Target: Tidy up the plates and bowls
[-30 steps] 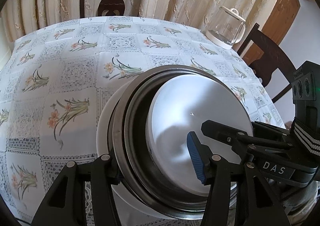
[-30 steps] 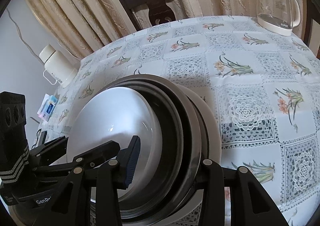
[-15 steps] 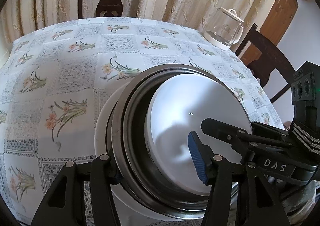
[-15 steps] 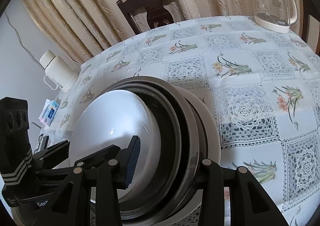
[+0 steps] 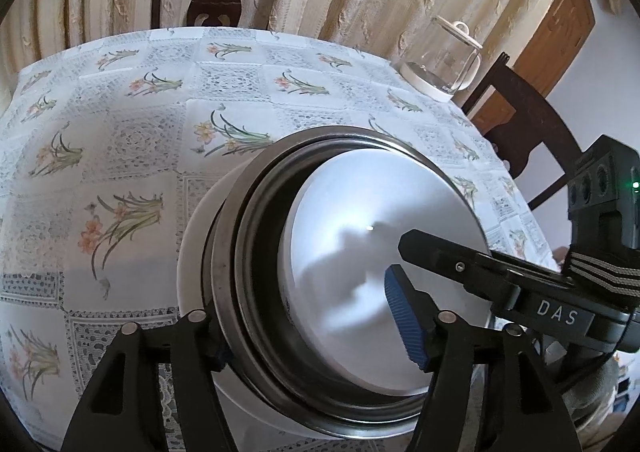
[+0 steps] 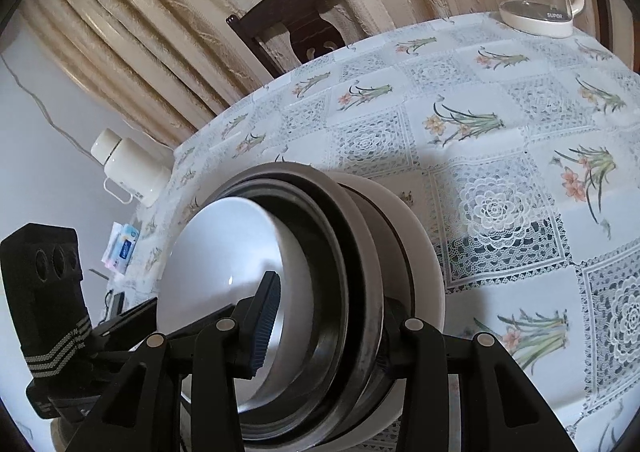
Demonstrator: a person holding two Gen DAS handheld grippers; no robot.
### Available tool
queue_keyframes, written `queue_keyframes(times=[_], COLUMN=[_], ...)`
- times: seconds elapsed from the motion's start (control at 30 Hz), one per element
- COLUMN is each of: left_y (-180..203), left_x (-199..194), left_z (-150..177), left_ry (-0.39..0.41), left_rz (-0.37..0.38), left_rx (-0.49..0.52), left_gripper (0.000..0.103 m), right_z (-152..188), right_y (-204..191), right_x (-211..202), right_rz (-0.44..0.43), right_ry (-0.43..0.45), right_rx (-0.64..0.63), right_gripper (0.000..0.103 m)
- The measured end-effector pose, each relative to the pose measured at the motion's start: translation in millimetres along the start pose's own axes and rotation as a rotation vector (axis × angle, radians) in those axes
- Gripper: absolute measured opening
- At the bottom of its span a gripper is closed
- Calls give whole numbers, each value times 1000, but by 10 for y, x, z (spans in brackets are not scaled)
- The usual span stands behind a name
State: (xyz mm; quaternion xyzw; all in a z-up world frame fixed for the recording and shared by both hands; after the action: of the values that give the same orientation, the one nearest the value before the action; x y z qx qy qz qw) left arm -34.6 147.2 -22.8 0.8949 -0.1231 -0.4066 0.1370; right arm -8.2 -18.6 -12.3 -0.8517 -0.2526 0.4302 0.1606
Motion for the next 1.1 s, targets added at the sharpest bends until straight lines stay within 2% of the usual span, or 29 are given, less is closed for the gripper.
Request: queue_keyframes(times=[0.07,0.13,0.27,0.5,0.67,0.87,1.1], left_y=[19,27,8,-30,31,103,179], left_x=[-13,-44,-141,-234,-348,-524,-690], left_z=[-9,-23,-84,-106,-56,20,184], left_ry=[4,18,65,99,167,259,344], left_rz=[18,20,-5,-28,-114,-201,-270], left_rx=[-3,5,19,16,101,170,205], left_gripper=[78,85,87,89,93,95,99], right_z=[-25,-73,-164,-115,-57,50,298], right_y=[-6,-2,25,101,149,105,-52], right_x=[-51,-144,-284,-338,-434,-604,-755], right_rz=[-13,-7,4,32,68,132,190], right_ry=[22,70,130,138,164,232,305], right_rx=[3,4,0,-6,-25,-95,-233], right_gripper=[52,66,67,68,74,83,100])
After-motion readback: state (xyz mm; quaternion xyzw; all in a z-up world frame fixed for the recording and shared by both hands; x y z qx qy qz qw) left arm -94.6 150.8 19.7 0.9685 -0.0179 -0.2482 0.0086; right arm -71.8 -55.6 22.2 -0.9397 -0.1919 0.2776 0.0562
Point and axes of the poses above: each gripper's, at about its wrist camera, not at the fingertips, and x roughly the way its jaws point, y to its right, z to its underside, the point moved 3 cm from there along x, roughly the way its jaws point, and after that the axes turned 6 degrees about y, right-handed, at the moved point
